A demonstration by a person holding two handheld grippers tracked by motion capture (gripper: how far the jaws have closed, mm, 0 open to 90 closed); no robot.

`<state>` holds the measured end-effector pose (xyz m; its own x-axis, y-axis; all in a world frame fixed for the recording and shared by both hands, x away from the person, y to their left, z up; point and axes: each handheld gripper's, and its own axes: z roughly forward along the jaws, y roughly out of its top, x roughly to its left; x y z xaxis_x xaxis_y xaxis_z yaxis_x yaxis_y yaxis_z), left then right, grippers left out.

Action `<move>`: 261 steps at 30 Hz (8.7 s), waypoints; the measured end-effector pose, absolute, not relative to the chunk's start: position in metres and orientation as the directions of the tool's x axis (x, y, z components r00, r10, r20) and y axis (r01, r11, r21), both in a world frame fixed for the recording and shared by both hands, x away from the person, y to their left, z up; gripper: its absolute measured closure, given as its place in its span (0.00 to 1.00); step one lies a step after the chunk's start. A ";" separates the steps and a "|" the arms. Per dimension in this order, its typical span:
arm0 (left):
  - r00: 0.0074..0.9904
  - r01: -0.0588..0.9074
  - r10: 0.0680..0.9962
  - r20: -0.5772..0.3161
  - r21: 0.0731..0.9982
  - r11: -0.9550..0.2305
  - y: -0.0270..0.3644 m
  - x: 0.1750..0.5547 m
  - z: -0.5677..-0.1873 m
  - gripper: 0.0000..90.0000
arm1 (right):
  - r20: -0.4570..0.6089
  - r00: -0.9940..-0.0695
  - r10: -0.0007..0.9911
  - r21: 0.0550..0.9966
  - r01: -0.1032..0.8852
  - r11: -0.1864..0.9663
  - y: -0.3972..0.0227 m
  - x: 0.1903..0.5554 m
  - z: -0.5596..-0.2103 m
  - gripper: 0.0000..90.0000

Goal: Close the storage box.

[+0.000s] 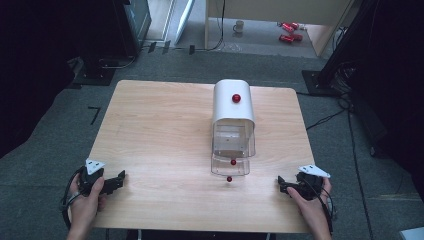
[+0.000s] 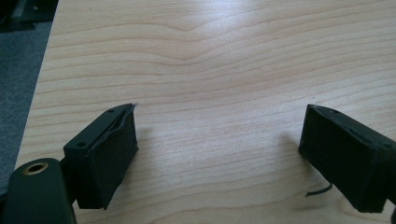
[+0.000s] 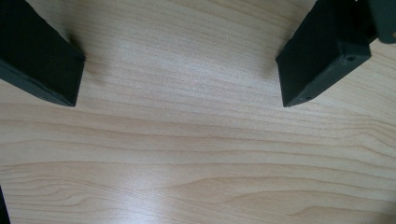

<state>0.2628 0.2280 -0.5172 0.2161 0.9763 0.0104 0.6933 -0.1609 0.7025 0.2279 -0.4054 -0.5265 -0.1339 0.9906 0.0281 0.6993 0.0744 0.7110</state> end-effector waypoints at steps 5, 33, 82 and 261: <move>0.213 0.695 0.977 0.011 0.701 -0.159 0.228 0.263 -0.517 0.11 | 0.028 -0.129 0.991 0.711 0.700 0.071 -0.405 0.228 -0.526 0.00; 0.234 0.671 0.972 -0.013 0.726 -0.152 0.216 0.261 -0.515 0.11 | 0.125 -0.330 0.936 0.851 0.520 0.069 -0.342 0.205 -0.466 0.16; 0.503 0.594 0.864 0.012 0.722 -0.356 0.094 0.259 -0.516 0.15 | 0.149 -0.203 0.968 0.917 0.395 -0.058 -0.211 0.197 -0.453 0.83; 0.386 0.657 0.922 0.011 0.698 -0.284 0.174 0.261 -0.518 0.10 | 0.198 -0.061 0.978 0.861 0.488 -0.144 -0.193 0.293 -0.506 0.84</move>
